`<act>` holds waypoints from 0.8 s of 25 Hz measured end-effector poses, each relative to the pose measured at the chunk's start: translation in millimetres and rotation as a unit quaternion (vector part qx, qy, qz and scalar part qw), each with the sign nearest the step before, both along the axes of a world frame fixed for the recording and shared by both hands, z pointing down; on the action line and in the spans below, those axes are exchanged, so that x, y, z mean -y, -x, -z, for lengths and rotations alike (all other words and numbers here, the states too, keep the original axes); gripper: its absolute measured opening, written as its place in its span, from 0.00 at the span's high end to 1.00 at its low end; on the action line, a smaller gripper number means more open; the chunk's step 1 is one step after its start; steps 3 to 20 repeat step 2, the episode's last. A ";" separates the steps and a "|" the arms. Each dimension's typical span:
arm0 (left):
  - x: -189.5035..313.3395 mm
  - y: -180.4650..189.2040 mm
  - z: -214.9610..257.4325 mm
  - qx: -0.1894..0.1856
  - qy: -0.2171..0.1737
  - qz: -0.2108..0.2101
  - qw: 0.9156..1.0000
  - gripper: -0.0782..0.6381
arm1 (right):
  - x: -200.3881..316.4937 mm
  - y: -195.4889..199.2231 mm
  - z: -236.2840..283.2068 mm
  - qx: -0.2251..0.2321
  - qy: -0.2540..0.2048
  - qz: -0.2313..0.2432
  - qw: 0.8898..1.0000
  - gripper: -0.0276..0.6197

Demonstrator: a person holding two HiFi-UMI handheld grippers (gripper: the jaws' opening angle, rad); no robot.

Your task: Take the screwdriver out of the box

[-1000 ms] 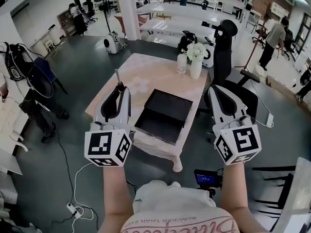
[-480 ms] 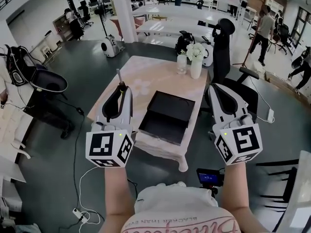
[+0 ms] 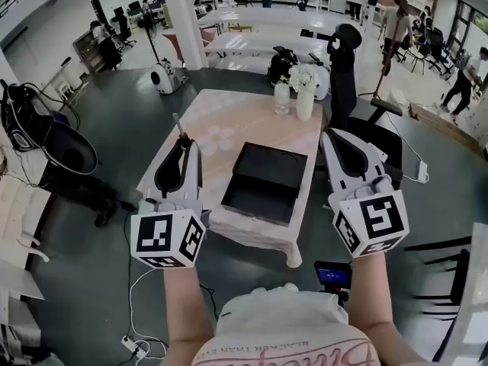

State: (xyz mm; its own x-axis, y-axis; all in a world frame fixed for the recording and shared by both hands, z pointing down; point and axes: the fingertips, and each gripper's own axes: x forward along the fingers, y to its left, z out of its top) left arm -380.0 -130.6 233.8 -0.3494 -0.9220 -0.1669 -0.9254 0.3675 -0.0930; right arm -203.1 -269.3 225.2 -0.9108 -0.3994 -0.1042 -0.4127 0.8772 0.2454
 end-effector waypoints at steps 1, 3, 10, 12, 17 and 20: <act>-0.1 1.1 -0.4 0.001 -0.001 0.000 1.000 0.78 | -0.1 1.4 0.0 0.001 -0.001 0.000 1.000 0.95; -0.2 2.1 -0.9 0.001 -0.001 -0.001 1.000 0.78 | -0.2 2.8 0.0 0.001 -0.002 -0.001 1.000 0.95; -0.2 2.1 -0.9 0.001 -0.001 -0.001 1.000 0.78 | -0.2 2.8 0.0 0.001 -0.002 -0.001 1.000 0.95; -0.2 2.1 -0.9 0.001 -0.001 -0.001 1.000 0.78 | -0.2 2.8 0.0 0.001 -0.002 -0.001 1.000 0.95; -0.2 2.1 -0.9 0.001 -0.001 -0.001 1.000 0.78 | -0.2 2.8 0.0 0.001 -0.002 -0.001 1.000 0.95; -0.2 2.1 -0.9 0.001 -0.001 -0.001 1.000 0.78 | -0.2 2.8 0.0 0.001 -0.002 -0.001 1.000 0.95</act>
